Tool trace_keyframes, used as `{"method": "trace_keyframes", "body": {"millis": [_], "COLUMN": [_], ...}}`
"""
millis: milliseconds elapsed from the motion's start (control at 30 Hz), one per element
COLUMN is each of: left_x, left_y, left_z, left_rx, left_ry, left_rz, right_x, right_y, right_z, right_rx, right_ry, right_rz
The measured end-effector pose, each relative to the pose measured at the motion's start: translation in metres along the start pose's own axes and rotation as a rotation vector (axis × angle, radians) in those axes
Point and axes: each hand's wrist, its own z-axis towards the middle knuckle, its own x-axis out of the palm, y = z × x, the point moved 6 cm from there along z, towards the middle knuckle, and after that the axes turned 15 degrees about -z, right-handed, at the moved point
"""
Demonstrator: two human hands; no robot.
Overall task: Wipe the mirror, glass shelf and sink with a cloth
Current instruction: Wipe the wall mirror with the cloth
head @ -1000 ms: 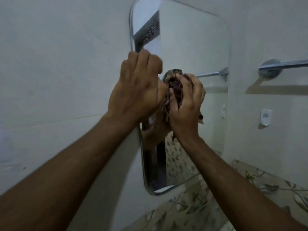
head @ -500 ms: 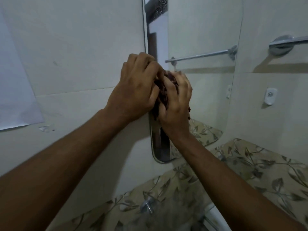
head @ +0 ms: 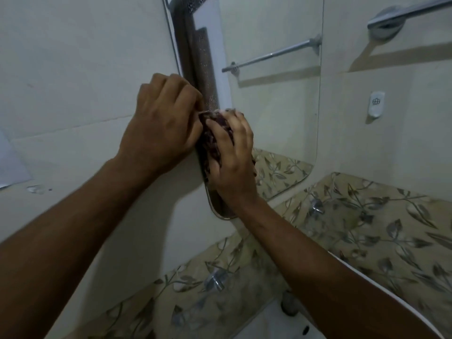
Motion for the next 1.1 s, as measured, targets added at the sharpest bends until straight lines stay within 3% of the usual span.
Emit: {"method": "trace_keyframes", "body": {"millis": [300,600,833,1100], "left_x": [0.006,0.008,0.007,0.015], "left_y": [0.003,0.000,0.001,-0.004], "left_z": [-0.001,-0.003,-0.004,-0.007], "left_rx": [-0.012,0.000,-0.006,0.026], "left_ry": [-0.078,-0.098,-0.102,0.026], "left_rz": [0.070,0.067,0.056,0.151], "right_x": [0.014,0.008,0.020,0.014], "right_y": [-0.023,-0.004,-0.020,-0.012], "right_z": [-0.099,-0.028,-0.130,-0.062], "right_rx": [-0.031,0.014,0.008,0.115], "right_ry": [0.084,-0.027,0.054,-0.030], "right_rz": [-0.052,0.008,-0.040,0.029]}}
